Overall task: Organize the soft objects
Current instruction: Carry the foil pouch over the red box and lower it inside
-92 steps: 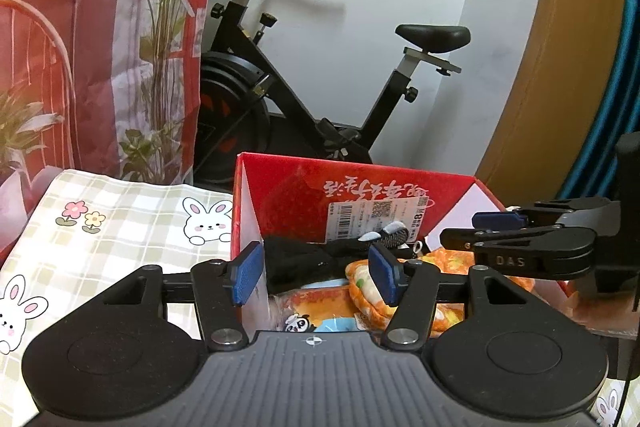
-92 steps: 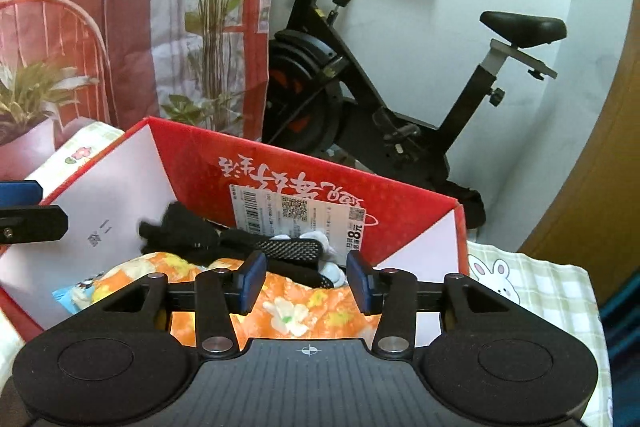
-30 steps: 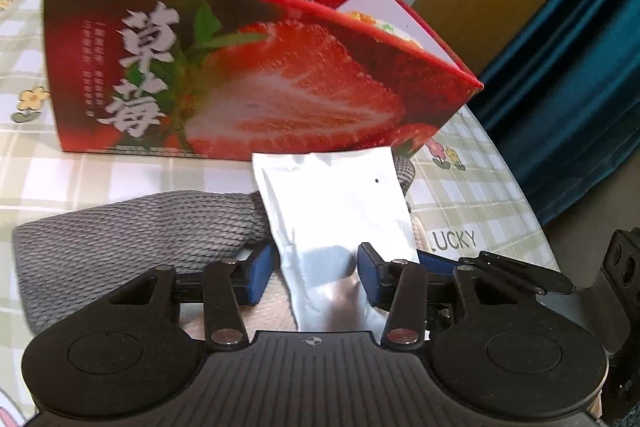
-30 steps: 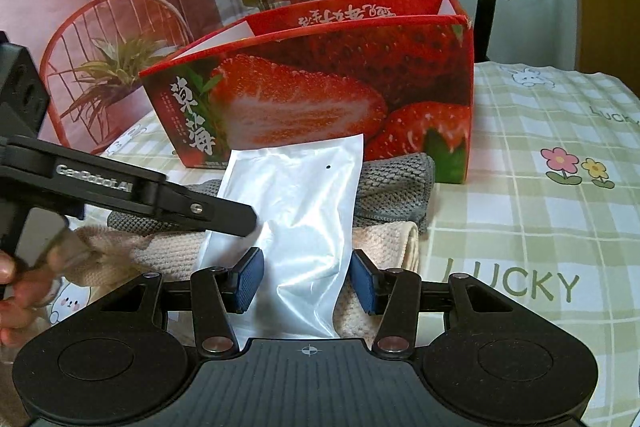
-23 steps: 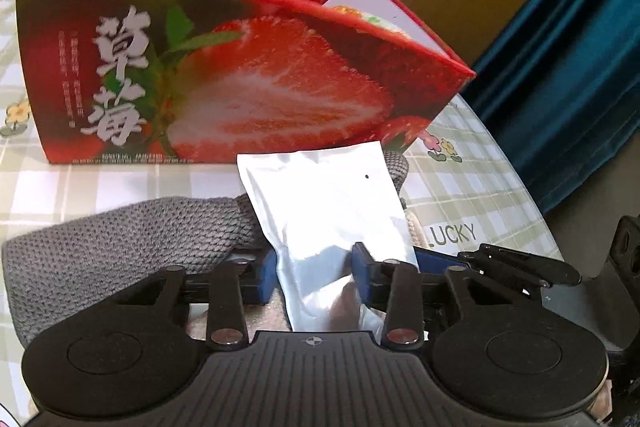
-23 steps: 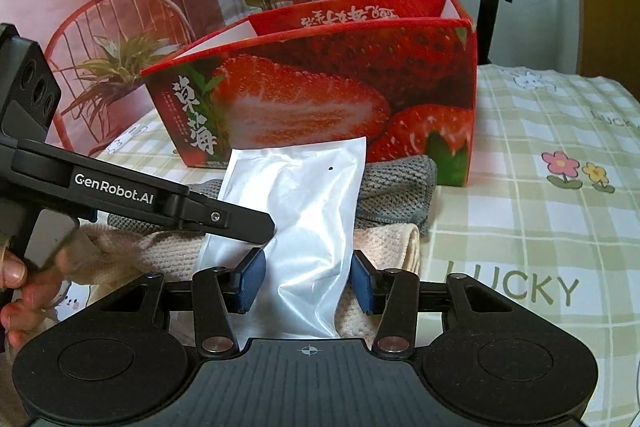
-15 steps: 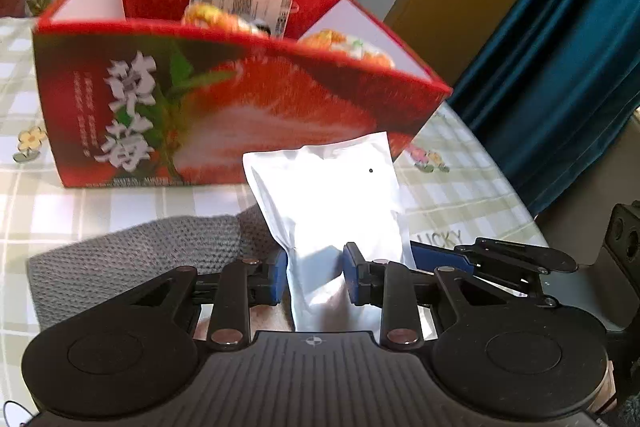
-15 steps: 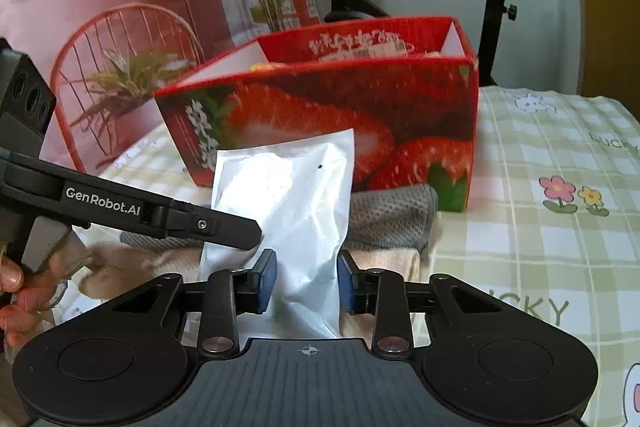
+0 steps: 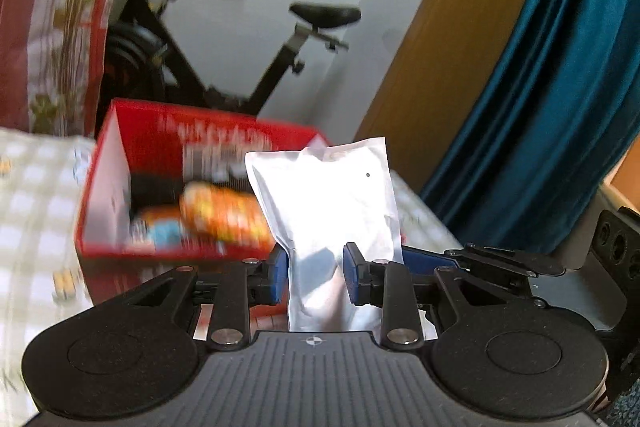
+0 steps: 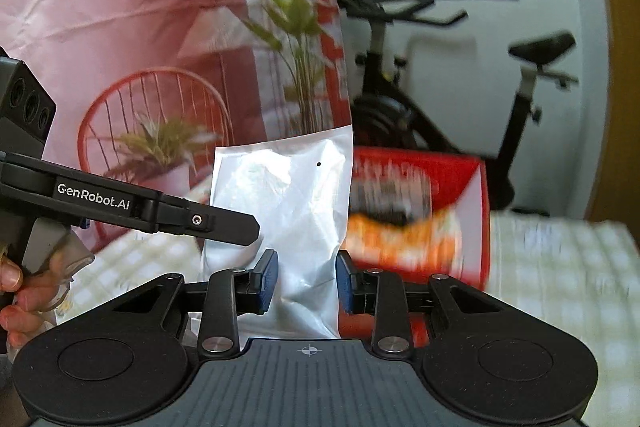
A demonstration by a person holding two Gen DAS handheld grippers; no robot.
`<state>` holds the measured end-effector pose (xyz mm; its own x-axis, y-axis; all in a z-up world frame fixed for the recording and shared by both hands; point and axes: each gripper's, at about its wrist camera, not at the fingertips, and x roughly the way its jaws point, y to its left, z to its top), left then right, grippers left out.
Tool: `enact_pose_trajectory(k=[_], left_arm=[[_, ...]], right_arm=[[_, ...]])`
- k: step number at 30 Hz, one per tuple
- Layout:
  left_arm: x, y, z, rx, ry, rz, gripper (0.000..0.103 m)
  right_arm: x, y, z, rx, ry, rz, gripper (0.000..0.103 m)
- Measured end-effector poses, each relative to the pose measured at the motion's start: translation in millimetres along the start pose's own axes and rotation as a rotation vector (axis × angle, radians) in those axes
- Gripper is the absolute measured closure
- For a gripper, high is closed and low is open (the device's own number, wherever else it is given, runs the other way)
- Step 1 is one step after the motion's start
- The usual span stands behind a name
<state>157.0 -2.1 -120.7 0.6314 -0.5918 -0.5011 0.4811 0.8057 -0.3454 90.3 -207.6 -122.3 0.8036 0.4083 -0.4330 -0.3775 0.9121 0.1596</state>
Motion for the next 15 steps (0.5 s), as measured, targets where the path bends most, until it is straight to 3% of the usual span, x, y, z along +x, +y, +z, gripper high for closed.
enact_pose_trajectory(k=[7,15], left_arm=[[24.9,7.1,46.8,0.018,-0.047,-0.004,0.072],[60.8,18.0,61.2,0.021,-0.049,0.011,0.072]], right_arm=[[24.5,-16.5,46.1,-0.07,-0.056,-0.014,0.074],[65.0,-49.0,61.4,-0.08,-0.042,-0.06,0.074]])
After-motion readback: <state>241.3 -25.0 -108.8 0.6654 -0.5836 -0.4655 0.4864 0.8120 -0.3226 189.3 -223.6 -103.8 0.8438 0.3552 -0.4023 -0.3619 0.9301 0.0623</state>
